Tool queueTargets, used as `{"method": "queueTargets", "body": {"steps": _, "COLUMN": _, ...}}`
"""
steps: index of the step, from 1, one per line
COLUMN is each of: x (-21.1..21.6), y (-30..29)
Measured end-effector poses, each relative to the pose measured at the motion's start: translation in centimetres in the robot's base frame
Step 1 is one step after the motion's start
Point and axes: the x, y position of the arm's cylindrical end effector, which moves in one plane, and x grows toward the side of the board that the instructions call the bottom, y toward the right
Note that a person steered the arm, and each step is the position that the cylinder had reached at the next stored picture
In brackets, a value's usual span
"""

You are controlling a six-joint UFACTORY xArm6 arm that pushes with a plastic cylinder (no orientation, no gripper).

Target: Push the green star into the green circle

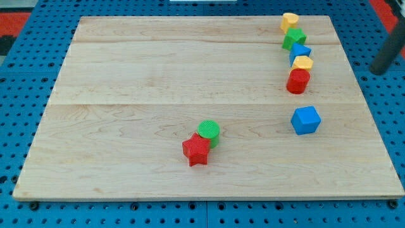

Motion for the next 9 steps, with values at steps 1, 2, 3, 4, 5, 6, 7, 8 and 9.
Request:
{"method": "queueTargets", "body": {"steps": 1, "x": -6.7, "y": -2.3}}
{"method": "queueTargets", "body": {"steps": 2, "x": -7.5, "y": -5.6}}
{"method": "queueTargets", "body": {"steps": 3, "x": -7.2, "y": -13.3}}
{"method": "queueTargets", "body": {"steps": 4, "x": -7.4, "y": -13.1}}
{"method": "queueTargets", "body": {"steps": 5, "x": -8.4, "y": -16.0}}
{"method": "queueTargets", "body": {"steps": 6, "x": -10.7, "y": -23.2}}
{"method": "queueTargets", "body": {"steps": 7, "x": -10.3, "y": -26.8}}
{"method": "queueTargets", "body": {"steps": 8, "x": -2.3, "y": -29.2}}
{"method": "queueTargets", "body": {"steps": 9, "x": 0.8, "y": -31.4}}
